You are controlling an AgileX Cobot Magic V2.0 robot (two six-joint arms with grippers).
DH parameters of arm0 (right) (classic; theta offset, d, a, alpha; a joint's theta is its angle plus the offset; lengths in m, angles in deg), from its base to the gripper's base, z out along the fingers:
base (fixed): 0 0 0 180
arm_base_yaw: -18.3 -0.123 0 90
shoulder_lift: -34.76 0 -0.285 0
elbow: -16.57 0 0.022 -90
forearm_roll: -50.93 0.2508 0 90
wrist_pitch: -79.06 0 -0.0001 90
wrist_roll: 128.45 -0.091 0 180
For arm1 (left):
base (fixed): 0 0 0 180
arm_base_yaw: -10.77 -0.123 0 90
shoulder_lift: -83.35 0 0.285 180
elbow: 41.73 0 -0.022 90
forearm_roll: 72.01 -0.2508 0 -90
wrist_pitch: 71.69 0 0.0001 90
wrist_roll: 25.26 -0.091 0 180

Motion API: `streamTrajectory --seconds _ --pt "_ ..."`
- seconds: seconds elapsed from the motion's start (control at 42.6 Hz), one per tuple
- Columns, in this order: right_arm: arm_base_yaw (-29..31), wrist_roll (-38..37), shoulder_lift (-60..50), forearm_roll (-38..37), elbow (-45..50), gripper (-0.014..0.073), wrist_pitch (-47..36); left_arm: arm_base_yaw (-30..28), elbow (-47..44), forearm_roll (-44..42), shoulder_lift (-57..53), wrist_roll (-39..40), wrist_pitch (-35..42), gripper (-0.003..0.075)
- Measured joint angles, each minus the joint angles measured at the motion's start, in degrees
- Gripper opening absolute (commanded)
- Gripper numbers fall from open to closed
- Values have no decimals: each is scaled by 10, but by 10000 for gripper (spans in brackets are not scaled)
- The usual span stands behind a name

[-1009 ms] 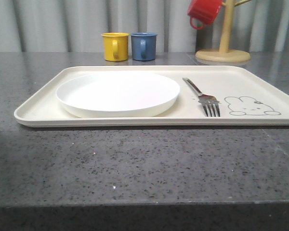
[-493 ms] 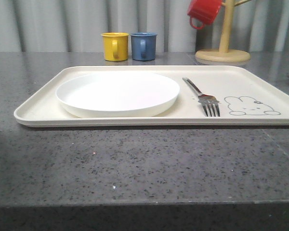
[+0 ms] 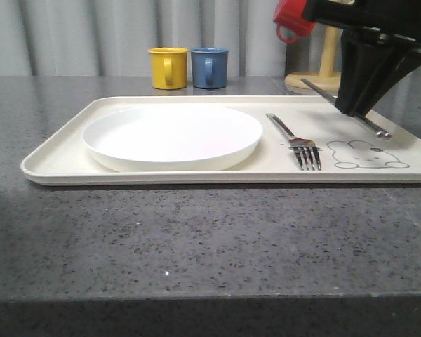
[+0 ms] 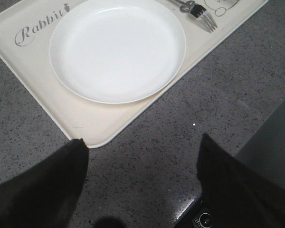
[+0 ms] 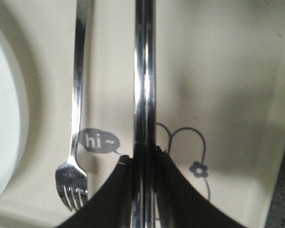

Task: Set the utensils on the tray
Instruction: 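Lower the chopsticks onto the tray beside the fork and release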

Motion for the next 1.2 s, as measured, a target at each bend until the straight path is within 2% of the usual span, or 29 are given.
streamTrajectory --seconds 0.141,0.282,0.587,0.774,0.915,1.196 --pt "-1 -20 16 0 0 206 -7 0 0 0 0 0 0 480" --pt "-1 -23 29 0 0 281 -7 0 0 0 0 0 0 480" --pt "-1 -22 26 -4 0 295 -16 0 0 0 0 0 0 480" --pt "6 20 -33 -30 0 295 -20 0 0 0 0 0 0 480" --pt "51 44 -75 -53 -1 295 1 0 0 0 0 0 0 480" --pt "196 92 -78 -108 -1 290 39 0 0 0 0 0 0 480"
